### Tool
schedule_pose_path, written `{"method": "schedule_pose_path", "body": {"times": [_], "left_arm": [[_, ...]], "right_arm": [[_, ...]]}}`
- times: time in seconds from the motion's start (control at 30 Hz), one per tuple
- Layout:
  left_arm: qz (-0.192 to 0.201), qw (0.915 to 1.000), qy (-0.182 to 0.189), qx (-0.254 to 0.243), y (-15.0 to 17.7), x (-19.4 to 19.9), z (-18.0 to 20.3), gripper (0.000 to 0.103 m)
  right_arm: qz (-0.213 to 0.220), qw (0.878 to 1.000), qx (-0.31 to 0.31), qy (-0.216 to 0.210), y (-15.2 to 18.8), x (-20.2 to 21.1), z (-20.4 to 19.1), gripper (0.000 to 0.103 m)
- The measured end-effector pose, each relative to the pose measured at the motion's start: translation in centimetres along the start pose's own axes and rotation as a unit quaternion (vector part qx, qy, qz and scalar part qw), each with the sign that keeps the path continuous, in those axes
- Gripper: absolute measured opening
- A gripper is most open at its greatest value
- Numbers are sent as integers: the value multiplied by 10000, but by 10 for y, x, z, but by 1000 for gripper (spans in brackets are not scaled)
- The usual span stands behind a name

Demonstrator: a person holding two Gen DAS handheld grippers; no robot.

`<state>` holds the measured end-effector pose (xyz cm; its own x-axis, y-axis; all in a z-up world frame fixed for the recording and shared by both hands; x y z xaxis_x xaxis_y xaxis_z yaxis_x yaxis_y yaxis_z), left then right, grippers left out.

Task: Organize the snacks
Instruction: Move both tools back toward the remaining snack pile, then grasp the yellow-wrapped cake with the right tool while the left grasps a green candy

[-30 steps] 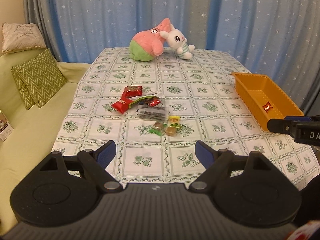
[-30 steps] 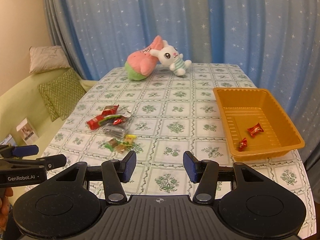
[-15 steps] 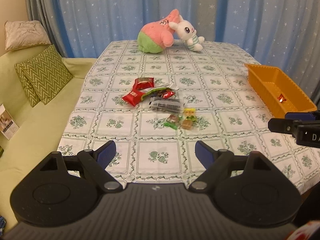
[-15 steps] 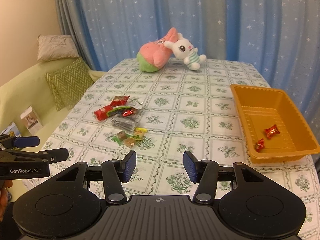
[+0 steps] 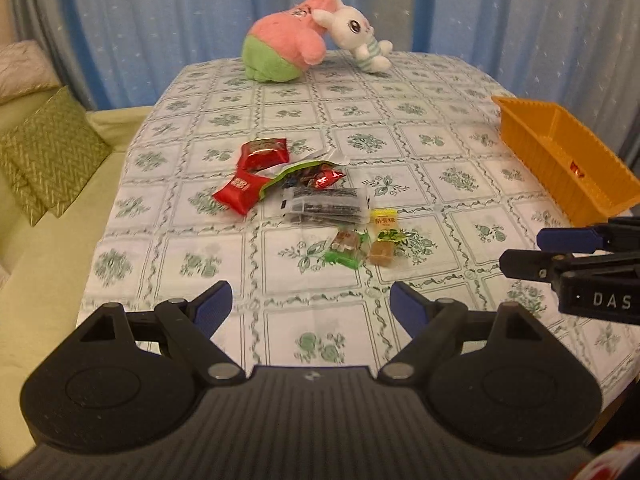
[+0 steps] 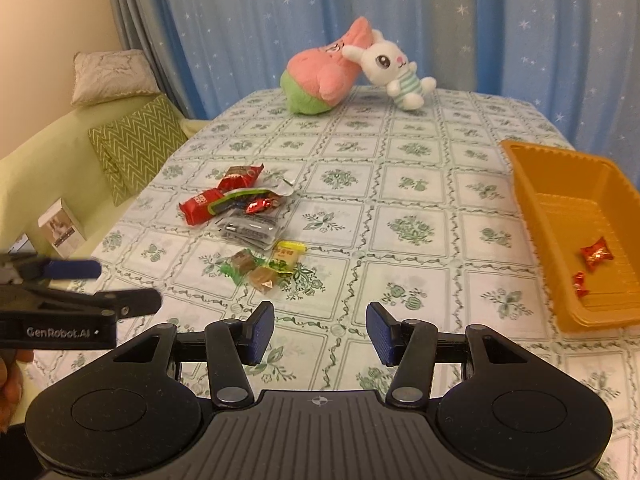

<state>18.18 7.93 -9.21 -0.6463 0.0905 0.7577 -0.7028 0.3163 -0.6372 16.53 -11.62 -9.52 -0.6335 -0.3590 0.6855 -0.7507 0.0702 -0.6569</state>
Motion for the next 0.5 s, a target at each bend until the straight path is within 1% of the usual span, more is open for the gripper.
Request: {"method": "schedule_pose_path", "body": {"times": [0.07, 0.2, 0.27, 0.33, 0.47, 0.5], "left_arm": [[-1, 9999, 57, -85, -6, -11, -2, 83], [-70, 9994, 119, -332, -15, -37, -3, 76], [-89, 9990, 229, -382, -17, -50, -2, 73], [-106, 9985, 313, -444, -19, -61, 0, 67], [-112, 9974, 445, -553, -20, -83, 4, 63], [-112, 9972, 486, -561, -21, -87, 5, 60]], "right_arm": [[-45, 10000, -12, -4, -2, -10, 1, 52], [-73, 9999, -78, 0, -7, -28, 4, 52], [-90, 9999, -109, 18, -10, -36, 6, 52], [-109, 9998, -134, 37, -12, -44, 8, 52], [-141, 9997, -173, 48, -15, -57, 12, 52], [-144, 9997, -188, 51, -16, -59, 13, 52]]}}
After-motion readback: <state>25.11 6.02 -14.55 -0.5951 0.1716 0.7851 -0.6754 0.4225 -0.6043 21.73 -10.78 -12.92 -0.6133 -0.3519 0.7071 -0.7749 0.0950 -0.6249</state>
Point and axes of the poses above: each gripper's, at about its wrist camera, not at the fingertips, and x roughly against the way its jaws point, z to its right, y to its underside, the point moved 2 cm from there along -x, roughly the way its jaws point, and after that the axes turned 10 degrees about -x, right-handed, at the moved point
